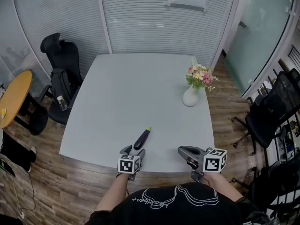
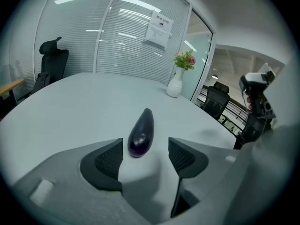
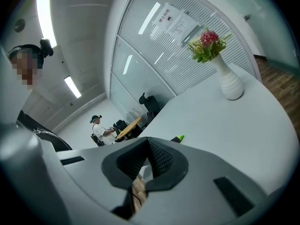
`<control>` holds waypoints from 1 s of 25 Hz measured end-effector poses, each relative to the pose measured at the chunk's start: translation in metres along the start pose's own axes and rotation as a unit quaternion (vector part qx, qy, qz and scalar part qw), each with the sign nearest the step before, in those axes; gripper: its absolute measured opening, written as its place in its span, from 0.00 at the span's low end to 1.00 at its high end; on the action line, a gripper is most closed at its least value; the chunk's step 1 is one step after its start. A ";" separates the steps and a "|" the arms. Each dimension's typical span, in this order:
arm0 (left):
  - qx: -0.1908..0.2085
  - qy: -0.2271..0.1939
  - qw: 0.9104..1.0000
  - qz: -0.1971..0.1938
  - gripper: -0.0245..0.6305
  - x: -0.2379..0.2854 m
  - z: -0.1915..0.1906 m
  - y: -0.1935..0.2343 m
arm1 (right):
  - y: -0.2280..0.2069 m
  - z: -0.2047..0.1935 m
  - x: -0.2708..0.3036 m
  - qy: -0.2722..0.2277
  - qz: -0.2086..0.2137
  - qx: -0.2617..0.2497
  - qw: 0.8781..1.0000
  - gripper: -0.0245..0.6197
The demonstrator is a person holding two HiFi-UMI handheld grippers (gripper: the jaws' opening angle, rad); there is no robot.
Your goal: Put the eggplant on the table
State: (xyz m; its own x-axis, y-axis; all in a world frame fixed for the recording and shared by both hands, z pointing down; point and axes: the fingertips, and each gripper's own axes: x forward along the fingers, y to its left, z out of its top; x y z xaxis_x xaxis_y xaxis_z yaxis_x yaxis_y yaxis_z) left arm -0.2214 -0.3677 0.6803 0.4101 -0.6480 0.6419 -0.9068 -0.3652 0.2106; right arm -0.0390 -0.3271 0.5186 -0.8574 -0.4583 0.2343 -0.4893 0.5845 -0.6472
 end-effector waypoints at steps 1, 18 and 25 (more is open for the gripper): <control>0.000 -0.008 1.000 -0.001 0.48 -0.005 0.004 0.000 | 0.001 0.000 0.001 -0.001 0.003 -0.002 1.000 0.05; -0.010 -0.157 0.965 -0.211 0.40 -0.143 0.128 -0.113 | 0.038 0.024 -0.001 -0.033 0.056 -0.081 0.995 0.05; 0.004 -0.184 0.948 -0.261 0.11 -0.159 0.138 -0.142 | 0.052 0.026 0.000 -0.040 0.074 -0.094 0.992 0.05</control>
State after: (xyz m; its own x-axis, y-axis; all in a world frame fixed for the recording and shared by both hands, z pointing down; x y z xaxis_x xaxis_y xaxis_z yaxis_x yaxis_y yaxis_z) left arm -0.1446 -0.3052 0.4463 0.8099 -0.5665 0.1522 -0.5716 -0.7040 0.4214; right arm -0.0602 -0.3143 0.4666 -0.9099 -0.4064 0.0838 -0.3875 0.7600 -0.5218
